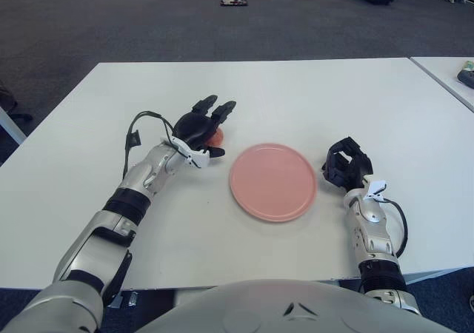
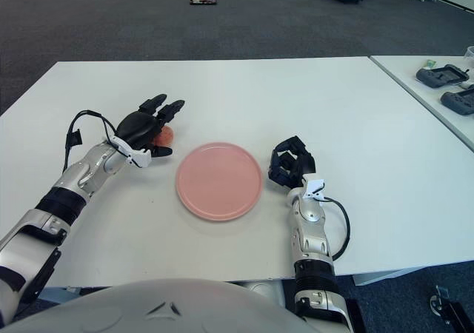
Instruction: Put the apple into the plate.
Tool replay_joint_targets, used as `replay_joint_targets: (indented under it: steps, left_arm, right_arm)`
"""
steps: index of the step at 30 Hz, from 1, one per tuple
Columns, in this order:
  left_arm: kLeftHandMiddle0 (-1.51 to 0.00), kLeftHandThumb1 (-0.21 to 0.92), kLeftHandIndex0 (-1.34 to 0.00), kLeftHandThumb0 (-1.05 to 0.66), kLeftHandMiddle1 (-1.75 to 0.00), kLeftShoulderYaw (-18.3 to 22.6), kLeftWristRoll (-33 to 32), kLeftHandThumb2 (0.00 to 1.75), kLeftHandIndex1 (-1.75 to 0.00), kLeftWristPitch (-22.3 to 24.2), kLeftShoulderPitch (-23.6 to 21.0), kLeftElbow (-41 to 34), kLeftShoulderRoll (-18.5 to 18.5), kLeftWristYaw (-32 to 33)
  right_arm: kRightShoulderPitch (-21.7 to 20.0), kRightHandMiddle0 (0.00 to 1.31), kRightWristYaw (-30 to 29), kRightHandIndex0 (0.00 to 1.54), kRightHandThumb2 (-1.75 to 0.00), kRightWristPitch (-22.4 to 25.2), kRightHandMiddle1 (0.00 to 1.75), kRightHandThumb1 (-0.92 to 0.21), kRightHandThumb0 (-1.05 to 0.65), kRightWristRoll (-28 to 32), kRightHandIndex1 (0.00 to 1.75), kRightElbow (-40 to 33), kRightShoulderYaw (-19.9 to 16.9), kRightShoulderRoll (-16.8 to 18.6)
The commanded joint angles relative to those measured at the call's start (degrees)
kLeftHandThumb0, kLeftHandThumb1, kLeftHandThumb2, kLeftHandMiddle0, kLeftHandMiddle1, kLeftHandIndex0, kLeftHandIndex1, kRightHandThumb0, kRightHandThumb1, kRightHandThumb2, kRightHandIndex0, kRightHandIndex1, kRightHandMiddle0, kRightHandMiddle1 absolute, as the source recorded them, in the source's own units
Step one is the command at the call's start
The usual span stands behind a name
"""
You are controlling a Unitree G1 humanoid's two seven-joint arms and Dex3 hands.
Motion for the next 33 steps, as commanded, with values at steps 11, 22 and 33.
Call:
replay_joint_targets:
  steps: [11, 22, 33]
  left_arm:
    - [0.0, 0.57, 0.0, -1.05, 0.0, -3.2, -1.8, 0.73, 0.0, -1.5, -8.7, 20.0, -1.4, 6.2]
    - [0.0, 0.52, 0.0, -1.02, 0.0, -6.0, -3.2, 0.78, 0.0, -1.7, -12.9, 31.9, -3.7, 7.0]
    - [0.0, 0.46, 0.0, -0.96, 0.0, -8.3, -5.1, 0.86, -0.09, -1.2, -16.1, 39.7, -5.6, 3.7]
  right_arm:
    - [1.9, 0.5, -0.6, 0.71, -1.15, 3.4, 1.75, -0.46, -0.43, -0.8, 1.69, 1.5, 0.7, 0.3]
    - [2.2, 0.5, -1.1, 0.71, -1.16, 3.7, 1.75, -0.45, -0.44, -0.5, 1.69, 0.8, 0.9, 0.6]
    - [2.4, 0.5, -1.1, 0.71, -1.16, 3.4, 1.75, -0.45, -0.43, 0.0, 1.68, 0.9, 0.7, 0.8]
